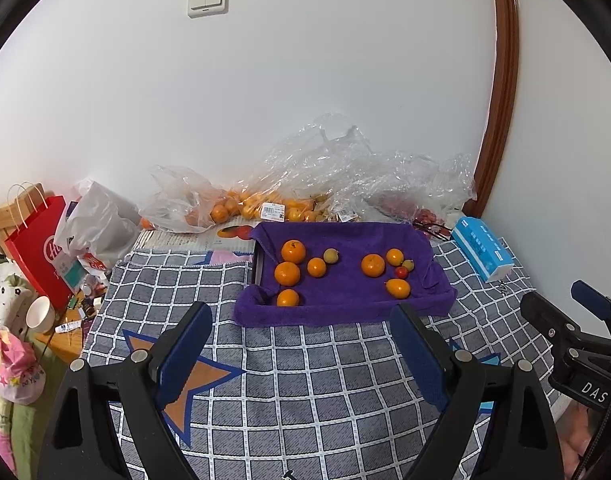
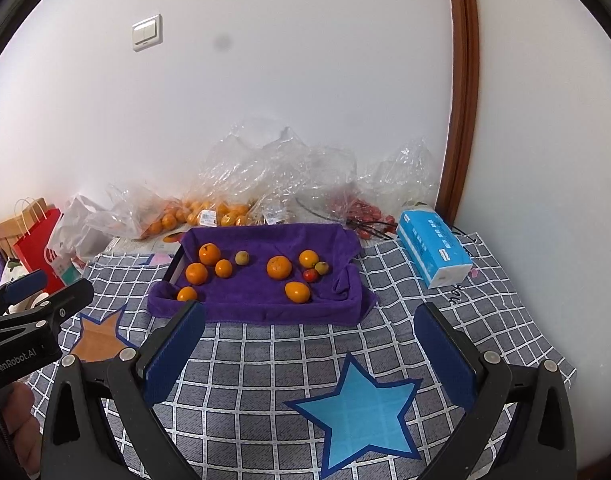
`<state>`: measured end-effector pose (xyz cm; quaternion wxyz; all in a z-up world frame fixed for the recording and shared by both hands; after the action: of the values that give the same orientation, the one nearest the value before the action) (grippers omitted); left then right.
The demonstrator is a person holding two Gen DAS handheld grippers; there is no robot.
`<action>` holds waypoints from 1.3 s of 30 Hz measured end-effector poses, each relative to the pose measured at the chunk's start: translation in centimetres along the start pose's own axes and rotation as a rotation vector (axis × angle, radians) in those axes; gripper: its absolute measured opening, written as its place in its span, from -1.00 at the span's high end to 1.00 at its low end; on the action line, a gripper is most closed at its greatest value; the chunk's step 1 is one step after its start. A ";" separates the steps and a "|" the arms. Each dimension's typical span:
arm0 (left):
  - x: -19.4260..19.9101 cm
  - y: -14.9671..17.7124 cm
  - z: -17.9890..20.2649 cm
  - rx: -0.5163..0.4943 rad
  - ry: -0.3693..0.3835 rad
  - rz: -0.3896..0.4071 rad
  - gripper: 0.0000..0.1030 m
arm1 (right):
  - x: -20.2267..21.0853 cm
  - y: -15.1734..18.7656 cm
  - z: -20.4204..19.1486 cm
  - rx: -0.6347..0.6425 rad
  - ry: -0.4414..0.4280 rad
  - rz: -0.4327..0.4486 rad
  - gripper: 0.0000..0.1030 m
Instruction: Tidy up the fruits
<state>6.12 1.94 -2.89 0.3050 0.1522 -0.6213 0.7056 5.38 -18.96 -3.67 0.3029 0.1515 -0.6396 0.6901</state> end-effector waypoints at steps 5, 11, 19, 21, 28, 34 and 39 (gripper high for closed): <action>0.0 0.0 0.0 0.000 -0.002 0.001 -0.75 | 0.1 0.0 -0.1 0.000 0.000 0.001 -0.99; 0.3 -0.2 -0.1 0.003 -0.008 0.004 -0.75 | 0.3 -0.1 -0.3 0.003 -0.002 0.002 -0.99; 0.3 -0.1 -0.1 0.006 -0.010 0.002 -0.75 | 0.3 -0.1 -0.3 0.003 0.000 0.003 -0.99; 0.3 -0.1 -0.1 0.007 -0.009 0.003 -0.75 | 0.4 -0.1 -0.3 0.003 -0.001 0.002 -0.99; 0.2 -0.1 -0.1 0.007 -0.010 0.003 -0.75 | 0.4 -0.1 -0.4 0.001 0.000 0.005 -0.99; 0.3 -0.1 0.0 0.008 -0.011 0.005 -0.75 | 0.4 -0.1 -0.4 0.001 -0.002 0.005 -0.99; 0.2 -0.1 0.0 0.008 -0.011 0.004 -0.75 | 0.4 -0.1 -0.4 0.001 -0.002 0.005 -0.99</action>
<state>6.02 2.04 -2.65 0.2996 0.1562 -0.6205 0.7077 5.18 -18.50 -3.42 0.3006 0.1508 -0.6397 0.6912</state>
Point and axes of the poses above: each gripper's, at about its wrist camera, not at the fingertips, and x roughly against the way its jaws point, z to its right, y to its underside, the point moved 4 cm from there along -x, roughly the way its jaws point, and after that the axes turned 14 degrees about y, right-handed, at the moved point
